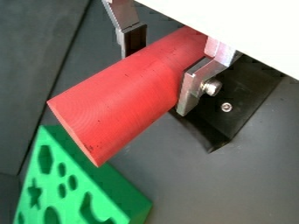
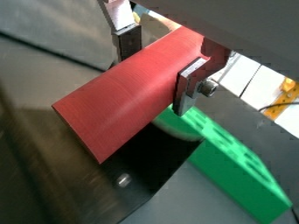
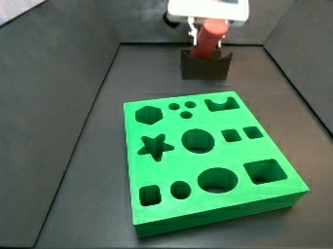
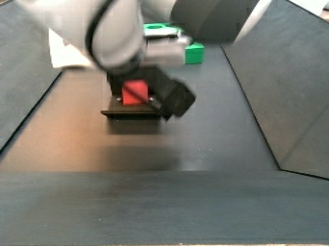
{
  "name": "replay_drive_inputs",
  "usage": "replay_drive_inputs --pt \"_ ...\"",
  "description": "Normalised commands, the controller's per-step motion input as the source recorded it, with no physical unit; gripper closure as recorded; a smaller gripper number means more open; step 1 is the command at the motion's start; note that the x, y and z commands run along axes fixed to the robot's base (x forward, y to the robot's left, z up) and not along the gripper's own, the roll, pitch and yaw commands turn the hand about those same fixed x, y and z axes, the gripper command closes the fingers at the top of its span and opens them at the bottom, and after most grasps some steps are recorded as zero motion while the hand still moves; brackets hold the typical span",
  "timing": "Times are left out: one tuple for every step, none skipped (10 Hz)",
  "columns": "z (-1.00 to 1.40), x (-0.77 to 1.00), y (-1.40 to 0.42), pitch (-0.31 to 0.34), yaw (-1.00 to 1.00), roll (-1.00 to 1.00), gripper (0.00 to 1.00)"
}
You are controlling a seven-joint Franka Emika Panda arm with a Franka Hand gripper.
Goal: Pick up the oval object. Move up. Place the oval object on the fixture. Regrasp the oval object. Move to above the board. Insert the oval object.
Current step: Place the oval object on the fixture, then regrasp the oval object.
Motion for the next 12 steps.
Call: replay_drive_inputs --pt "-0.64 0.14 0.1 -0.009 -0.23 -0.18 1.0" --pt "-0.44 0.11 0.07 -0.04 -0.2 -0.18 1.0" --pt "-0.31 0.09 0.07 -0.064 -0.16 -0.16 1.0" --pt "-0.27 0.08 0.1 -0.093 -0.12 -0.14 1.0" --pt "-0.27 0.07 0.09 -0.093 -0.09 -0.13 1.0" --pt "-0.27 0.07 0.09 -0.093 -0.06 -0.13 1.0" --pt "-0.17 0.0 -0.5 0.0 0.0 0.0 1.0" --pt "0.0 0.0 0.0 0.0 0.0 0.0 0.0" --pt "1.0 0.0 0.0 -0.078 -0.03 -0.05 0.0" --pt "1.0 0.0 0.0 -0.076 -0.02 -0.05 0.0" --pt "1.0 -0.03 0.0 -0.062 0.01 -0.02 0.0" --pt "1.0 -0.03 0.0 -0.051 0.03 0.0 0.0"
